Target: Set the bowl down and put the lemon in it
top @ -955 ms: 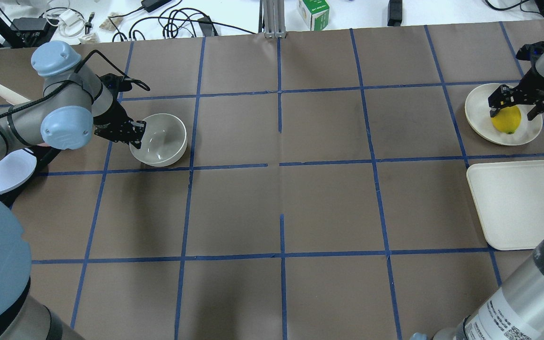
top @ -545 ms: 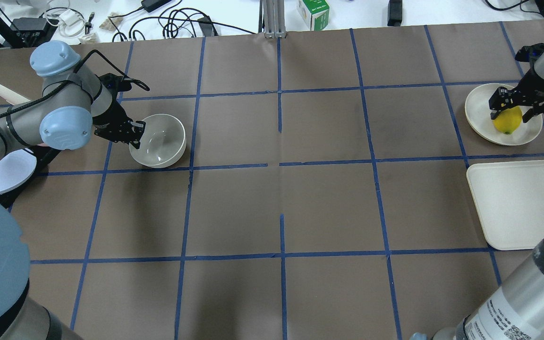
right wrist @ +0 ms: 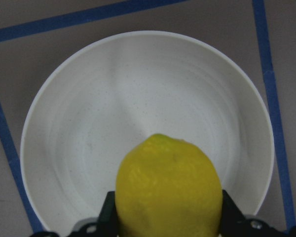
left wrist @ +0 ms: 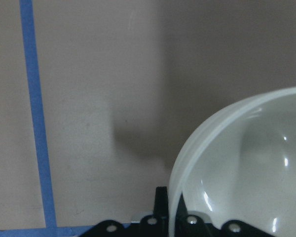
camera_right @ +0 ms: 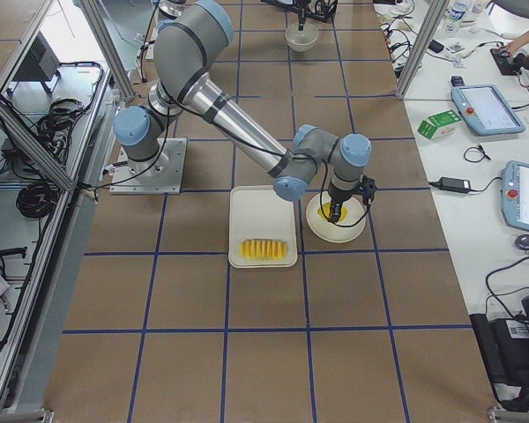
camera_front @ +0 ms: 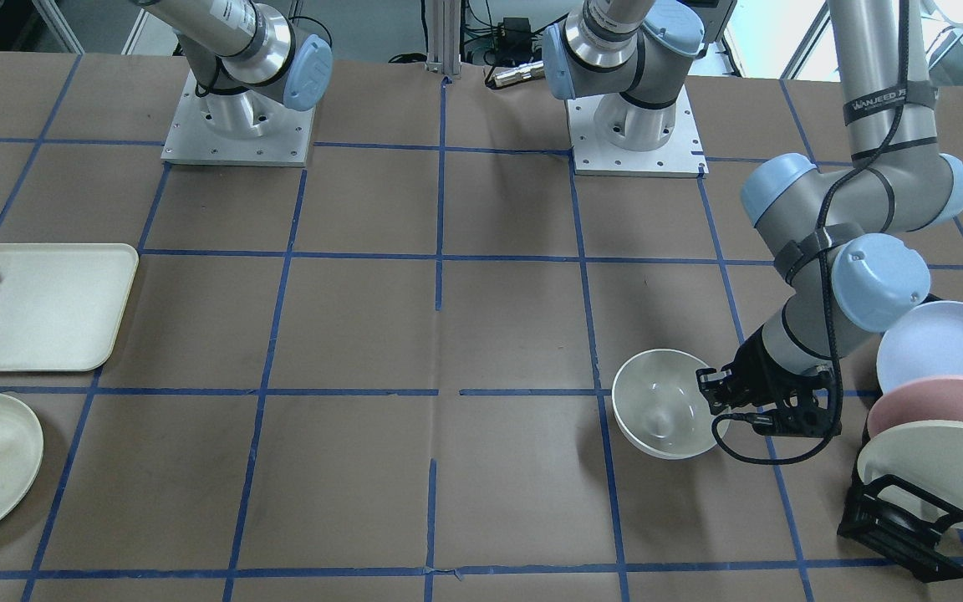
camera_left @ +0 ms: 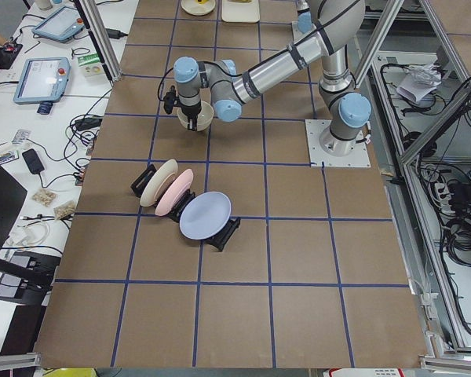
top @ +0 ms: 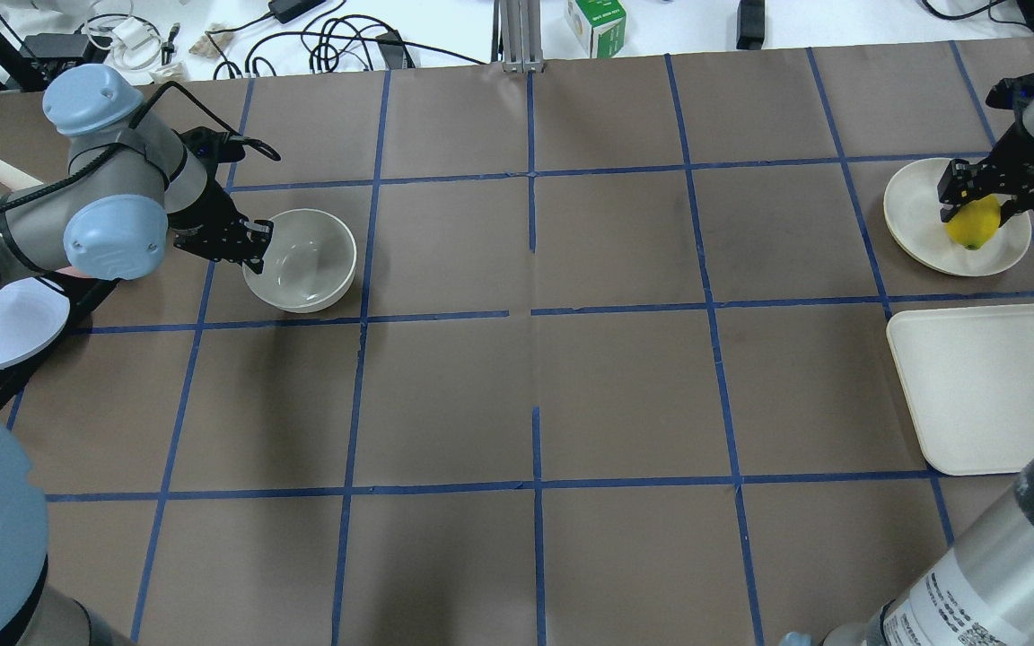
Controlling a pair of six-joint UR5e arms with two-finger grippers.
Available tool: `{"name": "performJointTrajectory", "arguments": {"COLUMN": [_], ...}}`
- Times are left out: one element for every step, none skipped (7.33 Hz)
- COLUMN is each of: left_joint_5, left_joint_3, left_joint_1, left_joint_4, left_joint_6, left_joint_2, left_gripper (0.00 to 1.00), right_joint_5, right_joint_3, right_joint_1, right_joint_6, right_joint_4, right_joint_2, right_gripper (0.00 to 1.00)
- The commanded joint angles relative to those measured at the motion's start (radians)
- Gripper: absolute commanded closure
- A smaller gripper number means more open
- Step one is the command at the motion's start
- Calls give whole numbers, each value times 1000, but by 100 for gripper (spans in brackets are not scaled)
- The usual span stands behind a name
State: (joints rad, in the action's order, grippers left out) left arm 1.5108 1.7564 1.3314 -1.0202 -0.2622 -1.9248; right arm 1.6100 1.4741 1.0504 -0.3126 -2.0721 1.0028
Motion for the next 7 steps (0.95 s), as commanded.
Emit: {"name": "performJointTrajectory", "arguments": {"left_joint_5": [-15, -23, -21, -29, -93, -93, -92], "left_joint_3": [-14, -12, -12, -17, -14, -14, -15], "left_joint_1": [6, 23, 90, 183, 266, 347, 430], "left_joint_4": [-70, -70, -52, -34, 35, 57, 77], "left_joint_6": [8, 29, 161, 325, 492, 608, 650], "left_joint_2": [67, 55, 41, 30, 12, -8, -20], "left_gripper": [100, 100, 100, 100, 100, 100, 100], "right_joint_5": [-5, -5, -2, -5, -8, -31, -36], "right_joint_3": [-76, -119, -158, -181, -182, -181, -175], "right_joint_1": [16, 43, 93, 144, 195, 253, 304], "right_joint_6": [1, 1, 1, 18, 59, 113, 188], "right_joint_4": [164, 256, 314, 351, 371, 377, 385], "right_joint_2": [55, 78, 109, 128, 147, 164, 165], "right_gripper": [100, 100, 100, 100, 100, 100, 100]}}
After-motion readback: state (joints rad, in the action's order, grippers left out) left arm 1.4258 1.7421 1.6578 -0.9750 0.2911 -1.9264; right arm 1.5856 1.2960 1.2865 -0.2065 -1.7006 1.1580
